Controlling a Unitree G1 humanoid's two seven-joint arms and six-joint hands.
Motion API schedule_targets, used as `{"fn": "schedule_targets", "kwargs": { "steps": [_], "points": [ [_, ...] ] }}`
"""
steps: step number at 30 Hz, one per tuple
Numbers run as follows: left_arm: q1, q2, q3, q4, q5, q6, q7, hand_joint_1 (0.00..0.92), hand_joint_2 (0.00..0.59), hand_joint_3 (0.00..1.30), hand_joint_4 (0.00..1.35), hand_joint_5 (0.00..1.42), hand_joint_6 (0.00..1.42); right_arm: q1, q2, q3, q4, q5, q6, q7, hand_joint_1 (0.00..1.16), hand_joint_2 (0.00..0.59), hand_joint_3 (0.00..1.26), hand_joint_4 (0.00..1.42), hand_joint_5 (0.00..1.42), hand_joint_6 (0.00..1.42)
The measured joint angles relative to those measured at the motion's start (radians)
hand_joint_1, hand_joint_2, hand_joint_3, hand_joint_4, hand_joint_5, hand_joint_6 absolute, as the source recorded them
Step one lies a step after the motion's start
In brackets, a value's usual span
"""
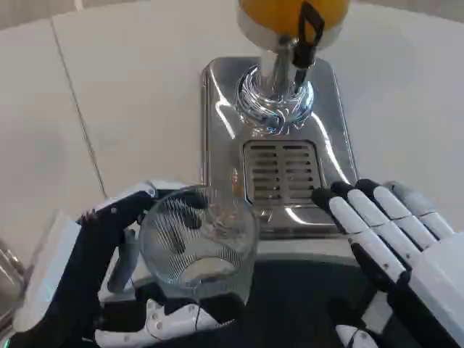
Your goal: Grasp the cup under the faucet to collect the drink, then remove the cup.
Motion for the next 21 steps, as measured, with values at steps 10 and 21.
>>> {"fn": "schedule_targets", "kwargs": {
  "steps": [10, 21],
  "points": [
    [0.000, -0.006, -0.006, 0.001, 0.019, 0.000, 0.000, 0.684, 0.007, 1.18, 1.15, 1.37, 1.42, -0.003, 0.000, 0.010, 0.000, 0.000, 0.000, 0.006, 0.06, 0.534, 0.00, 0.00, 0.00, 0.00],
    [-0.022, -0.034, -0.014, 0.011, 0.029, 0.016, 0.000, 0.685, 0.007, 1.17, 1.15, 1.37, 1.42, 0.006, 0.007, 0.012, -0.003, 0.000, 0.004, 0.007, 0.07, 0.538, 0.00, 0.00, 0.00, 0.00]
  ]
}}
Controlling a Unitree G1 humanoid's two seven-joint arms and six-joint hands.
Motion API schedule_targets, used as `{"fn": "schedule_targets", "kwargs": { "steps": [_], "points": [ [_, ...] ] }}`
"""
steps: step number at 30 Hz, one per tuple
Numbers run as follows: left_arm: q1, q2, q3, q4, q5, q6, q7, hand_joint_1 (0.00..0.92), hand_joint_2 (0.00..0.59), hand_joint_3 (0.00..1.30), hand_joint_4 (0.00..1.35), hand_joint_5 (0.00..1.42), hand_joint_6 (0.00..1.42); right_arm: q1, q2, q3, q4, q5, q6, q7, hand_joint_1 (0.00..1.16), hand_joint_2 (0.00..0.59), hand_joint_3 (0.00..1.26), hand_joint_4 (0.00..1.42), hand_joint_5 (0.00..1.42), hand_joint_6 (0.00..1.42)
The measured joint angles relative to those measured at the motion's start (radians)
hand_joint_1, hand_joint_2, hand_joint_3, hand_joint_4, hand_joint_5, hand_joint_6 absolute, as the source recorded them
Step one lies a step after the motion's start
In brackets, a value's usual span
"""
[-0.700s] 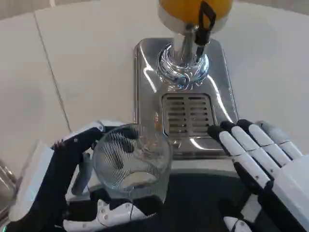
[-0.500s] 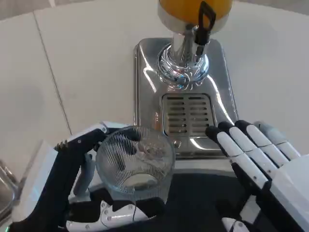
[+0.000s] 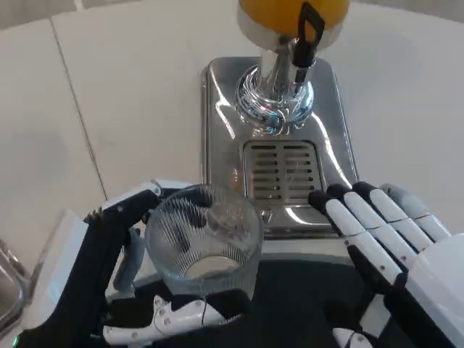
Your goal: Grasp the cup under the faucet to collect the drink, then remove the cup.
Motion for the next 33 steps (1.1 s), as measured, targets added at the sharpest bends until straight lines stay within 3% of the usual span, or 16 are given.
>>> {"fn": "schedule_targets", "kwargs": {
  "steps": [13, 24, 33],
  "points": [
    [-0.190, -0.052, -0.018, 0.120, 0.104, 0.068, 0.046, 0.690, 0.003, 1.17, 1.15, 1.37, 1.42, 0.012, 0.024, -0.023, -0.007, 0.002, 0.011, 0.000, 0.08, 0.536, 0.00, 0.00, 0.00, 0.00],
    [-0.436, -0.119, -0.113, 0.370, 0.212, 0.123, 0.174, 0.693, 0.000, 1.17, 1.14, 1.37, 1.42, 0.017, 0.033, -0.040, -0.038, 0.027, 0.044, 0.015, 0.14, 0.549, 0.00, 0.00, 0.00, 0.00],
    [-0.600, -0.123, -0.171, 0.587, 0.239, 0.140, 0.236, 0.687, 0.000, 1.17, 1.14, 1.37, 1.42, 0.001, 0.024, -0.047, -0.038, 0.029, 0.069, 0.045, 0.15, 0.550, 0.00, 0.00, 0.00, 0.00]
  ]
}}
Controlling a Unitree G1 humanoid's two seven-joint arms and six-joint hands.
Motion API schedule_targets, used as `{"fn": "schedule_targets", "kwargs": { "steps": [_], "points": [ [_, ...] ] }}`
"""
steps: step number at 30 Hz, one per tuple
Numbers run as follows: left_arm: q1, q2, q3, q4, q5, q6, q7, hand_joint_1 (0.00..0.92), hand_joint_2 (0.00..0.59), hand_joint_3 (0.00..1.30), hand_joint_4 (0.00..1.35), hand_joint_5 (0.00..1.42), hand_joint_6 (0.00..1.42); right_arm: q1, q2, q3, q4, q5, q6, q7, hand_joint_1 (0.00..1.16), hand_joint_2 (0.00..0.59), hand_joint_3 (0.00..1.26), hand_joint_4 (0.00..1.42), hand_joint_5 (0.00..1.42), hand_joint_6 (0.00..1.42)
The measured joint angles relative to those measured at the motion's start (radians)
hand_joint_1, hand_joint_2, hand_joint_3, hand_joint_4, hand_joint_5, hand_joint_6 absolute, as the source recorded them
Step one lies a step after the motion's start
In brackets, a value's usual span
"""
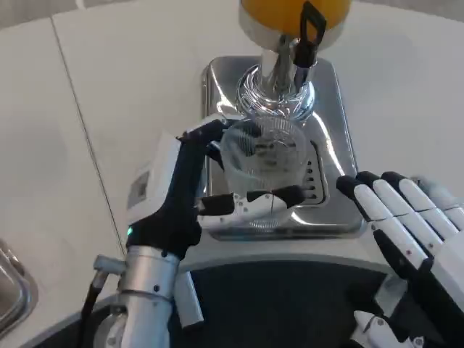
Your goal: Grasp the cup under the faucet to collect the drink, then remove the cup.
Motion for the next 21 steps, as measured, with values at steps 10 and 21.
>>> {"fn": "schedule_targets", "kwargs": {
  "steps": [10, 21],
  "points": [
    [-0.104, -0.004, -0.075, 0.196, 0.032, -0.009, 0.100, 0.686, 0.000, 1.17, 1.14, 1.37, 1.42, -0.006, 0.005, 0.006, 0.000, 0.011, 0.049, 0.024, 0.15, 0.541, 0.00, 0.00, 0.00, 0.00],
    [-0.270, -0.043, -0.104, 0.391, 0.032, -0.009, 0.229, 0.690, 0.000, 1.16, 1.14, 1.35, 1.42, -0.020, 0.002, 0.017, 0.013, 0.010, 0.076, 0.036, 0.16, 0.538, 0.00, 0.00, 0.00, 0.00]
  ]
}}
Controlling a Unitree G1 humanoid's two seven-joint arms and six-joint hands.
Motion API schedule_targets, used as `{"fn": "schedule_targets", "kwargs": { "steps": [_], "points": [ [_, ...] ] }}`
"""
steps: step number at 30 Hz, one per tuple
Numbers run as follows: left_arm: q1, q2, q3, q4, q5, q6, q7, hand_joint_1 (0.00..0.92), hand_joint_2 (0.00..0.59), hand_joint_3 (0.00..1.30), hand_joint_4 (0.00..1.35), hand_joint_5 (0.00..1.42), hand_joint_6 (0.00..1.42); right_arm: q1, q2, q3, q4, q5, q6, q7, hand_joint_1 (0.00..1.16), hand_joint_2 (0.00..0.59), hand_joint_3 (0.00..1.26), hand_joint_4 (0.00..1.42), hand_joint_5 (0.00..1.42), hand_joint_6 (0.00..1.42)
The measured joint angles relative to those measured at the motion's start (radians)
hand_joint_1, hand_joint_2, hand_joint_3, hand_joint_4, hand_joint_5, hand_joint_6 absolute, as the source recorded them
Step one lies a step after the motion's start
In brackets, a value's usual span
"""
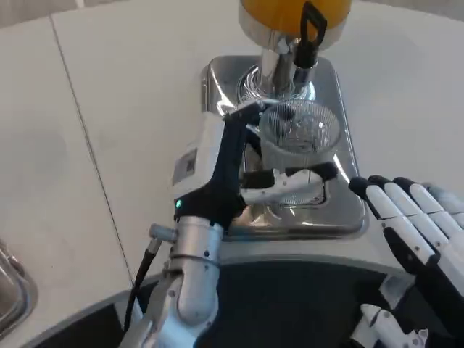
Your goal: Grasp the cup under the faucet to collect the drink, then remove the cup.
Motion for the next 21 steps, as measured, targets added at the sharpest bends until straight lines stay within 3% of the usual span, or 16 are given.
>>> {"fn": "schedule_targets", "kwargs": {
  "steps": [6, 21],
  "points": [
    [-0.055, -0.018, -0.006, 0.087, 0.001, 0.015, 0.051, 0.688, 0.000, 1.16, 1.12, 1.35, 1.42, -0.017, 0.000, 0.023, 0.005, -0.009, 0.005, 0.004, 0.16, 0.538, 0.00, 0.00, 0.00, 0.00],
    [-0.123, -0.020, -0.038, 0.198, 0.004, 0.065, 0.190, 0.699, 0.003, 1.16, 1.09, 1.35, 1.42, -0.005, 0.006, 0.022, -0.009, -0.016, 0.022, 0.006, 0.16, 0.538, 0.00, 0.00, 0.00, 0.00]
  ]
}}
